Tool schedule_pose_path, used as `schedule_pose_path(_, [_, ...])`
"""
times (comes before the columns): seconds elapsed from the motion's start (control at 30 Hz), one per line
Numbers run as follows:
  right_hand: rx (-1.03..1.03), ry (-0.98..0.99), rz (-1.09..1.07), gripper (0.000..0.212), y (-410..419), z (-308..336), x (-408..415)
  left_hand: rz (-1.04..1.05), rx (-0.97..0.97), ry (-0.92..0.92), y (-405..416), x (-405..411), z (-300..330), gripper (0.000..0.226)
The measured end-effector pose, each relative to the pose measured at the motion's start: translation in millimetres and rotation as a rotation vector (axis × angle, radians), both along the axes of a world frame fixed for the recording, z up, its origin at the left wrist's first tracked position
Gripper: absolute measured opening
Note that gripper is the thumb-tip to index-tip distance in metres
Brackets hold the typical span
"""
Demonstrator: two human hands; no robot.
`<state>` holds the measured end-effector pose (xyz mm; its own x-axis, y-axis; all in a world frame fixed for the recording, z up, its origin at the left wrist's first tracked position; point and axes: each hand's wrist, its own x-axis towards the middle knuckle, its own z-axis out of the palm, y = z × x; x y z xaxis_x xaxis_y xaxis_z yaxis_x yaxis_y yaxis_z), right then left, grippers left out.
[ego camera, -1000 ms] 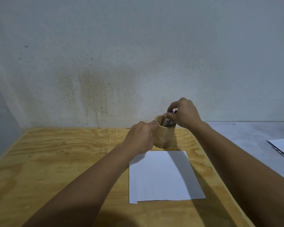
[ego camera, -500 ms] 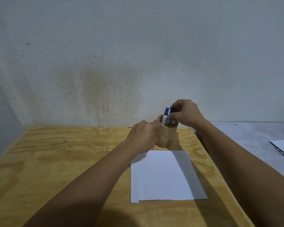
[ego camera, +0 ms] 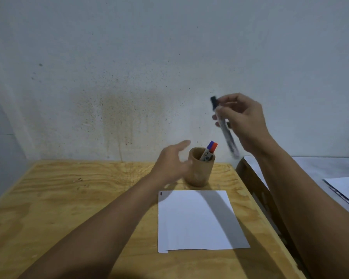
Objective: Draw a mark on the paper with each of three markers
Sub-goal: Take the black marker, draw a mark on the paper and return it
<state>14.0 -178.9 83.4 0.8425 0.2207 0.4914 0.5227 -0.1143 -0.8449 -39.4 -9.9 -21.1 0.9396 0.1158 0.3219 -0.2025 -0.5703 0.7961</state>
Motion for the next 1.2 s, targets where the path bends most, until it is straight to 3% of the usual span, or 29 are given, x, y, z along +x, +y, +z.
schedule_pose_path(0.13, [-0.144, 0.153, 0.171, 0.016, -0.5, -18.5, -22.8, -0.093, -0.664, -0.009, 4.6, -13.0, 35.6, 0.035])
schedule_pose_path(0.2, [-0.153, 0.217, 0.225, 0.014, 0.3, -27.8, -28.8, -0.169, -0.77, 0.003, 9.6, -19.7, 39.5, 0.03])
schedule_pose_path(0.33, [-0.132, 0.34, 0.293, 0.024, 5.2, -40.7, -36.1, -0.199, -0.793, 0.031, 17.4, -29.2, 27.9, 0.021])
schedule_pose_path(0.43, [-0.272, 0.465, 0.384, 0.035, 7.2, -50.1, -35.8, -0.2, -0.786, 0.036, 21.8, -33.7, 20.0, 0.013])
schedule_pose_path(0.53, [-0.348, 0.507, 0.452, 0.029, 11.2, -62.9, -37.7, -0.147, -0.765, 0.035, 25.4, -37.8, 13.2, 0.01])
schedule_pose_path(0.7, [-0.313, 0.293, 0.294, 0.026, 27.6, -84.8, -47.5, 0.048, -0.747, 0.033, 26.7, -39.4, -2.3, 0.011])
schedule_pose_path(0.9, [-0.552, -0.041, 0.016, 0.021, 42.7, -107.9, -46.8, 0.187, -0.777, 0.053, 30.6, -37.3, -15.5, 0.007])
schedule_pose_path(1.0, [-0.624, -0.093, -0.016, 0.033, 38.0, -116.0, -41.9, 0.316, -0.801, 0.082, 43.4, -37.1, -18.1, 0.003])
schedule_pose_path(1.1, [-0.6, 0.018, 0.026, 0.02, 31.2, -115.8, -43.3, 0.449, -0.492, 0.098, 58.6, -34.6, -37.2, 0.01])
schedule_pose_path(1.2, [-0.352, 0.278, 0.215, 0.015, 30.1, -112.8, -47.6, 0.418, -0.084, 0.101, 66.4, -36.4, -59.0, 0.013])
